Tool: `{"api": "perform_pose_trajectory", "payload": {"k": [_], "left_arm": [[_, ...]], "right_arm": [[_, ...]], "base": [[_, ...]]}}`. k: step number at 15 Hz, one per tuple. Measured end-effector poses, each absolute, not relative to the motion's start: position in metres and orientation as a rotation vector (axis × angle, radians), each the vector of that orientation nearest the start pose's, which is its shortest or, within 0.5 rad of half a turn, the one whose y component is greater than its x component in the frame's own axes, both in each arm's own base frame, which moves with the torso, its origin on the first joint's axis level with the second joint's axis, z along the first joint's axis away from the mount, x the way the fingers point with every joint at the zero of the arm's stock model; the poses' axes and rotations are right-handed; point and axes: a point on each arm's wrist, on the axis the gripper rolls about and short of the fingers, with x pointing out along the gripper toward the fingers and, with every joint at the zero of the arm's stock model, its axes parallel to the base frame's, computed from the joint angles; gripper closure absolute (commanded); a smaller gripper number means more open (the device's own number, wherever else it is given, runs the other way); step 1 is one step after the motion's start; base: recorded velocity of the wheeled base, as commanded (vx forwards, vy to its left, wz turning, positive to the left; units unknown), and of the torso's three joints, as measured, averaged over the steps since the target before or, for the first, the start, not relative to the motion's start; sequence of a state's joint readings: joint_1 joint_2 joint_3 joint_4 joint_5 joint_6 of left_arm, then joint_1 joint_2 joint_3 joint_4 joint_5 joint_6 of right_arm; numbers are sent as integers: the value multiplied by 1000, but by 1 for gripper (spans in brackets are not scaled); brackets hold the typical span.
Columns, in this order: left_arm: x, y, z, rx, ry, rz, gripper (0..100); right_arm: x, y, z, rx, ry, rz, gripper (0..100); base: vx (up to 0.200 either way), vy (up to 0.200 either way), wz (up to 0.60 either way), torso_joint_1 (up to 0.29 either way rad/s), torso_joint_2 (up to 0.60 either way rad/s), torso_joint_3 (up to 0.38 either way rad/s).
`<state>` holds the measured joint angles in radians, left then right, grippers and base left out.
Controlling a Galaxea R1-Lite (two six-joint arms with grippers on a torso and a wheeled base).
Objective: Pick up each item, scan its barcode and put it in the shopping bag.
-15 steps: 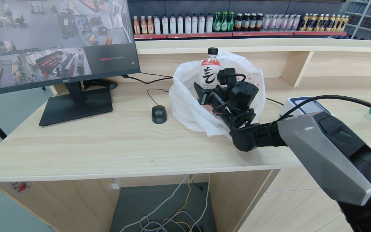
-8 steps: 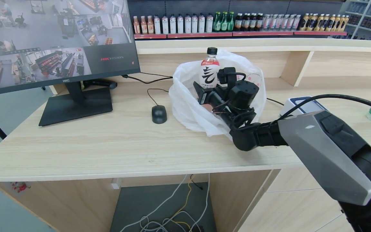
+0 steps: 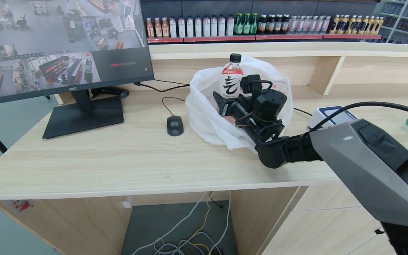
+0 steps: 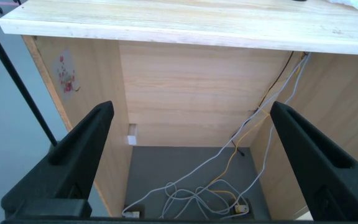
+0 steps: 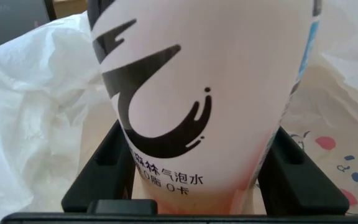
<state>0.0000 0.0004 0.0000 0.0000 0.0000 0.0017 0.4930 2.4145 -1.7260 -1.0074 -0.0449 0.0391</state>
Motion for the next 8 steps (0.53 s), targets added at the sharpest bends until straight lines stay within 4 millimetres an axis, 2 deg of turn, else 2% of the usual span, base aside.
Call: {"api": "perform_pose_trajectory", "payload": {"k": [8], "left_arm": [[-23,0,75,2,0,0,0]], "right_arm": [[442,238,181,142,-310,453,0]], "base": [[0,0,0,0,0,0]]}}
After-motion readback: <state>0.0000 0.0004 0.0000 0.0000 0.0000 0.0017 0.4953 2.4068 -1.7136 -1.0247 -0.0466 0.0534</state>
